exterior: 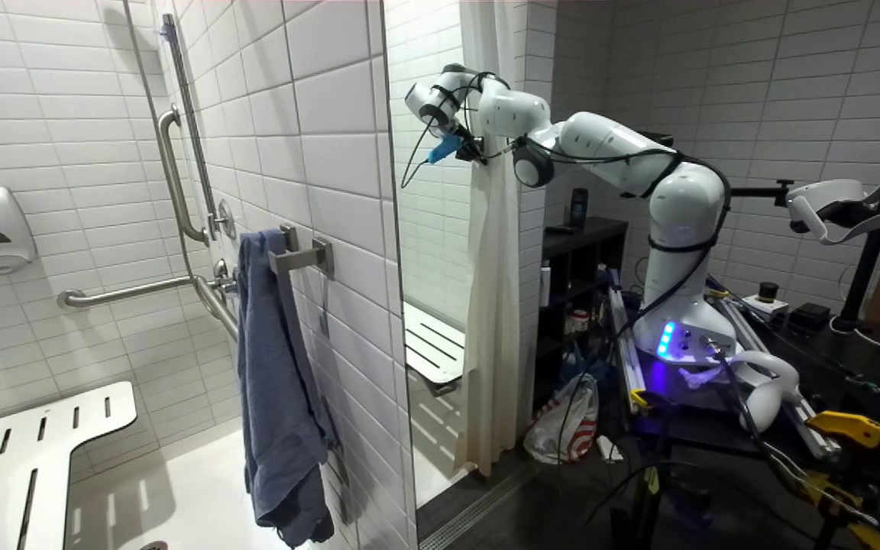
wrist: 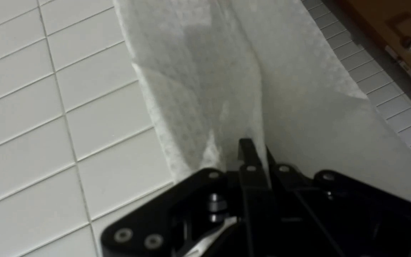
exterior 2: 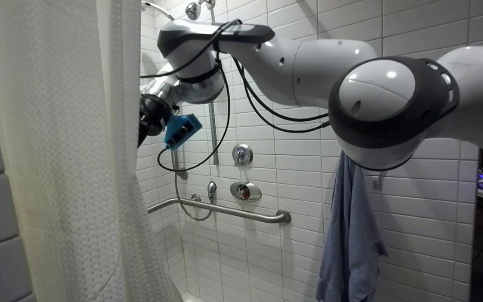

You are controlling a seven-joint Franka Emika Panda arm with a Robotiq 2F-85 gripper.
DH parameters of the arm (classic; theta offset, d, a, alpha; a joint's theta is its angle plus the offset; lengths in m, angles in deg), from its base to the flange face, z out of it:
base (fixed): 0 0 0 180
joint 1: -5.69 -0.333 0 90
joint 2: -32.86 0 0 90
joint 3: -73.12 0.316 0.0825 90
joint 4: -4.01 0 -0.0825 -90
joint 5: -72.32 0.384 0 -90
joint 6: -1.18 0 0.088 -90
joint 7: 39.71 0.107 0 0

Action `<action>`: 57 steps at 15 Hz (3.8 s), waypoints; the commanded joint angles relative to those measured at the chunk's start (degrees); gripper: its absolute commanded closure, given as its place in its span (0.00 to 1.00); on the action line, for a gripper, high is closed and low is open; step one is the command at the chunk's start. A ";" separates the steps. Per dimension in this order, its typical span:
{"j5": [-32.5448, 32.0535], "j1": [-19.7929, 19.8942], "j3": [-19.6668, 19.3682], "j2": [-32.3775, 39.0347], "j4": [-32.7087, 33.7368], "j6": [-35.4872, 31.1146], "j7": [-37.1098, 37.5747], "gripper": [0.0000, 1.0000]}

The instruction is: Open the shower curtain

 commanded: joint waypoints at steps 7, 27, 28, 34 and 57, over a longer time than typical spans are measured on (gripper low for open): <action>-1.56 -4.16 -1.42 2.51 -1.01 -5.78 -4.15 1.00; -1.29 -5.70 -0.53 2.56 -1.28 -2.01 -10.48 1.00; -1.34 -5.80 -0.58 2.53 -1.25 -1.90 -10.52 1.00; -1.25 -6.14 -0.46 2.45 -1.54 -0.40 -10.79 1.00; -3.99 -6.97 -3.35 6.52 -4.34 -2.08 -5.95 0.00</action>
